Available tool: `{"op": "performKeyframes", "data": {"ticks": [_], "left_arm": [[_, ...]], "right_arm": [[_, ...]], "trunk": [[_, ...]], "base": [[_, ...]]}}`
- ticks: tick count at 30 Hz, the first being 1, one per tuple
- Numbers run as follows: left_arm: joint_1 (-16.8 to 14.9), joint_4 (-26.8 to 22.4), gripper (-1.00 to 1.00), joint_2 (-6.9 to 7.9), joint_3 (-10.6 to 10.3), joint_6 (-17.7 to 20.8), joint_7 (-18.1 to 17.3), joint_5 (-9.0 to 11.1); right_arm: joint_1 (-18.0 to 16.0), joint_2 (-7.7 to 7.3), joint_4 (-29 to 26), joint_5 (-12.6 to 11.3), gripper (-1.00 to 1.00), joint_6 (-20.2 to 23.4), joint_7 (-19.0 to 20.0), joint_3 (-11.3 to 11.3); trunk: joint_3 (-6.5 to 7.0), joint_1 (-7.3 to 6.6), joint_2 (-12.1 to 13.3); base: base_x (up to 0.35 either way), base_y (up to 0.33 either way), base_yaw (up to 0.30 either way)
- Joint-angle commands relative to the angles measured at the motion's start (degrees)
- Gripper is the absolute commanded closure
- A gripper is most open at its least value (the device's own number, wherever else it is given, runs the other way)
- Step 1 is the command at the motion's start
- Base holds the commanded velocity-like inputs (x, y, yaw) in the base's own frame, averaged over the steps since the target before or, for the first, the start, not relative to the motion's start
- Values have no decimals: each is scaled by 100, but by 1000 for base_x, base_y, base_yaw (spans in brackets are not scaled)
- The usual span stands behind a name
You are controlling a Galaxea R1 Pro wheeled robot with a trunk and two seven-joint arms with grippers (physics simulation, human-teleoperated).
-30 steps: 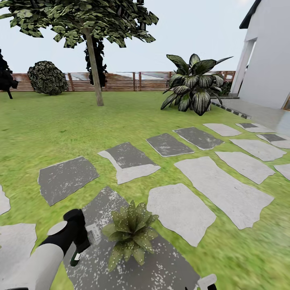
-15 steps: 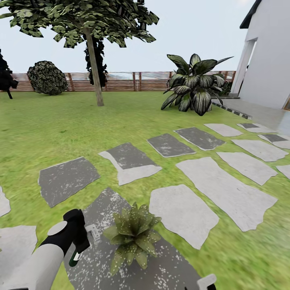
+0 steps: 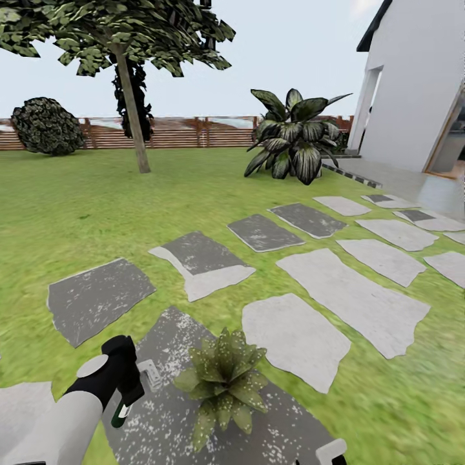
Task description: Pick up the pesticide atomizer in the garden and spray insectifuge to fully cover both potted plants in the garden.
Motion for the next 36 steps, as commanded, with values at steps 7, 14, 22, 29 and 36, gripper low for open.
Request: {"op": "performKeyframes", "data": {"ticks": [7,14,22,29,36], "left_arm": [[16,55,100,-5,-7,45,-21,-11],[16,73,100,-13,0,41,-14,2],[138,366,100,52,430,-36,660,196],[148,1412,100,-2,426,-600,1822,1106],[148,1460,100,-2,462,-567,1812,1122]], "right_arm": [[-4,-12,-21,38,-100,-23,14,-59],[-4,-12,-21,38,-100,-23,14,-62],[-4,-36,-23,47,-100,-23,14,-61],[-4,-32,-21,47,-100,-14,14,-62],[-4,-30,-21,47,-100,-14,14,-61]], "trunk": [[1,0,-2],[25,0,-2],[32,0,-2],[32,0,-2],[32,0,-2]], "base": [[3,7,-66],[0,0,-258],[0,0,-68],[0,0,0],[0,6,0]]}}
